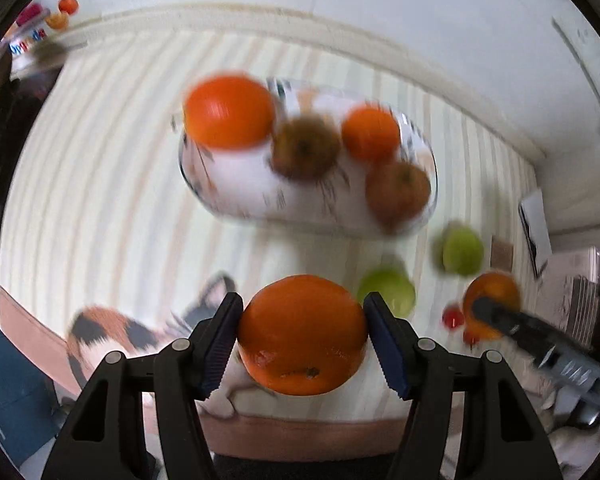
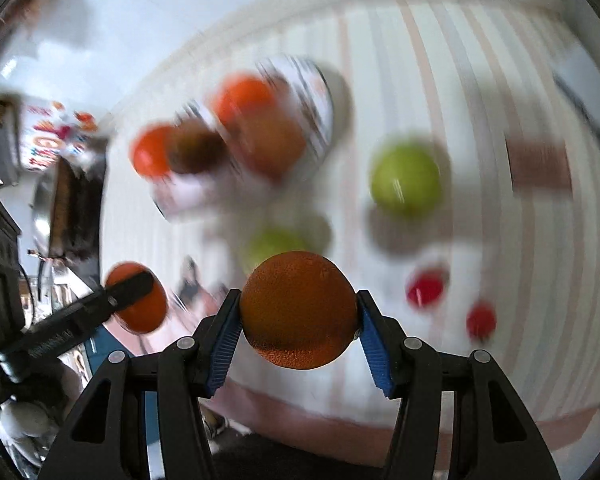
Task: Organize fruits
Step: 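Lower both oranges onto the plate beside the other fruit and release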
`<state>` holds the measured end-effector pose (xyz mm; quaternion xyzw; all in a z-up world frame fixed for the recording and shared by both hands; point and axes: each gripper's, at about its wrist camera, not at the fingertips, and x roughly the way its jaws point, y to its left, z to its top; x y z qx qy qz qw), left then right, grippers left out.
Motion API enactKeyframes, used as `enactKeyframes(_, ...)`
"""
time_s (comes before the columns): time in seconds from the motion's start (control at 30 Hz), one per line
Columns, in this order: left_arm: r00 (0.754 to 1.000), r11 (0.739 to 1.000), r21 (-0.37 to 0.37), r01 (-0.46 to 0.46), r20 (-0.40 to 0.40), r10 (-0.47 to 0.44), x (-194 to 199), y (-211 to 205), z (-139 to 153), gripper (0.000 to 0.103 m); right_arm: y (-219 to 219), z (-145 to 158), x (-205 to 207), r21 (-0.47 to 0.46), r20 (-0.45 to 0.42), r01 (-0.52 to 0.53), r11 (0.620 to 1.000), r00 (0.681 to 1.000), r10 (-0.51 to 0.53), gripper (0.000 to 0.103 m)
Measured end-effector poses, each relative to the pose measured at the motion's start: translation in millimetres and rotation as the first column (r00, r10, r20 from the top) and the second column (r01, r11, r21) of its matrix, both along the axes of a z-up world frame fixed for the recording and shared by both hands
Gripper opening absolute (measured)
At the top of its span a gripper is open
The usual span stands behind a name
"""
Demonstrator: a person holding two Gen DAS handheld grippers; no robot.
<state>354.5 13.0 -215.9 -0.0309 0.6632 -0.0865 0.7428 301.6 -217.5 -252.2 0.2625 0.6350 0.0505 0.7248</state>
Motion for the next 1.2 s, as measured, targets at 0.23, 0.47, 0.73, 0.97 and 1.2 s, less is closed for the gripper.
enactKeyframes(0.23,0.999,0.995,0.082,-0.054,0.01,0.053,58.5,21.8,-16.0,0.06,-4.2,0.8,96.3,-0.088,0.031,-0.004,0.996,0.999,0.007,0.059)
enactKeyframes(0.47,0.996,0.982,0.167,-0.084,-0.028,0.09,97.9,30.8,-48.5,0.06,-0.7,-34.6,151.6,-0.175,-0.031,-0.044,0.984,0.999,0.039,0.059)
enactKeyframes(0.73,0.994,0.977,0.201,-0.069,-0.07,0.085,105.7,33.3,-74.1,0.062,0.4,-53.1,164.9,-0.187,-0.073,-0.074,0.98,0.995,0.061,0.059)
enactKeyframes(0.97,0.989,0.974,0.201,-0.101,-0.083,0.119,104.7,35.3,-77.2,0.067,-3.6,-58.4,166.5,-0.148,-0.086,-0.045,0.988,0.996,0.033,0.069)
enactKeyframes(1.2,0.984,0.977,0.155,-0.146,-0.081,0.16,95.0,46.6,-67.0,0.078,-1.6,-43.2,157.1,-0.16,-0.083,-0.068,0.985,0.995,0.055,0.09)
